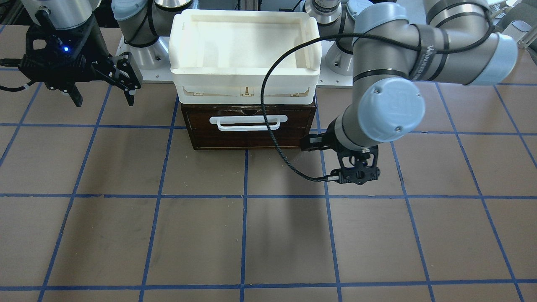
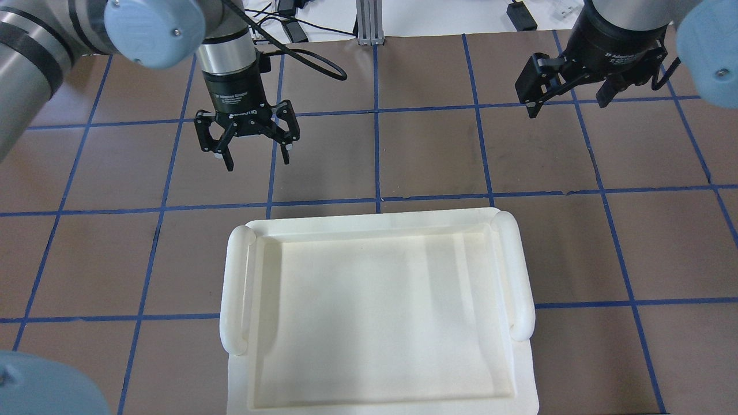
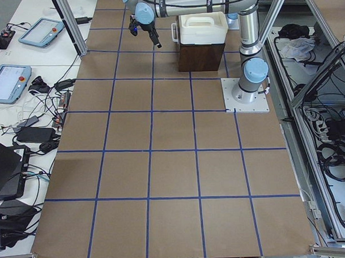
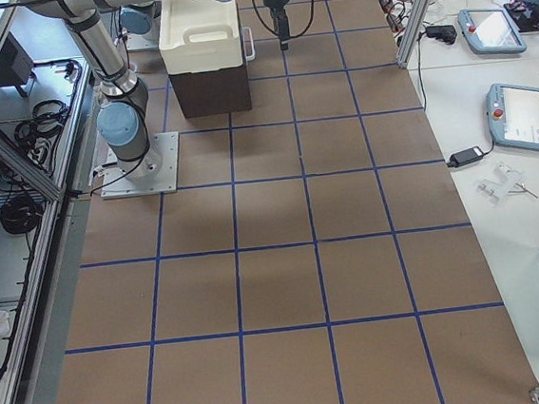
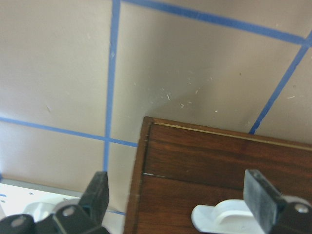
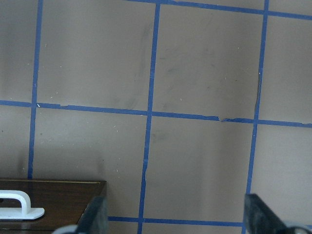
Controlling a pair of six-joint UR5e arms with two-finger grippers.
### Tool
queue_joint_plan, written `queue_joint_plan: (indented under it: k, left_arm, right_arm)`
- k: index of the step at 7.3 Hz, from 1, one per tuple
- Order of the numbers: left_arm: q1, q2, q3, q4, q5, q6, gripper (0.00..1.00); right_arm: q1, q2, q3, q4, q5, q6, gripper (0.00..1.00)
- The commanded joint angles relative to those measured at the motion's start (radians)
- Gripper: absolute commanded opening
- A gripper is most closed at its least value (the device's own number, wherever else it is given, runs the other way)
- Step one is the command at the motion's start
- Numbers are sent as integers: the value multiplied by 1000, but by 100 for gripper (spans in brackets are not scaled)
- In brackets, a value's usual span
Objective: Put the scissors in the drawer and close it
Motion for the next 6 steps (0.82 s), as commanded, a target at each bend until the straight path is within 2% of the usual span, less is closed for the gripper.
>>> queue_joint_plan:
  k: [1, 2, 3, 4, 6]
  left_arm:
    - [53, 90, 7, 48, 31, 163, 100]
    - [52, 139, 5, 106, 33, 155, 100]
    - [47, 193, -10, 106, 37, 118, 100]
    - [45, 238, -15, 103, 69, 112, 100]
    - [42, 325, -117, 111, 72, 90, 100]
  right_arm:
    - [0, 0, 2, 6, 1, -2, 100]
    - [0, 0, 2, 30, 7, 0, 100]
    - [0, -2, 2, 94, 12, 4, 100]
    - [2, -2, 2, 109, 12, 7, 100]
    - [3, -2, 3, 115, 15, 8, 100]
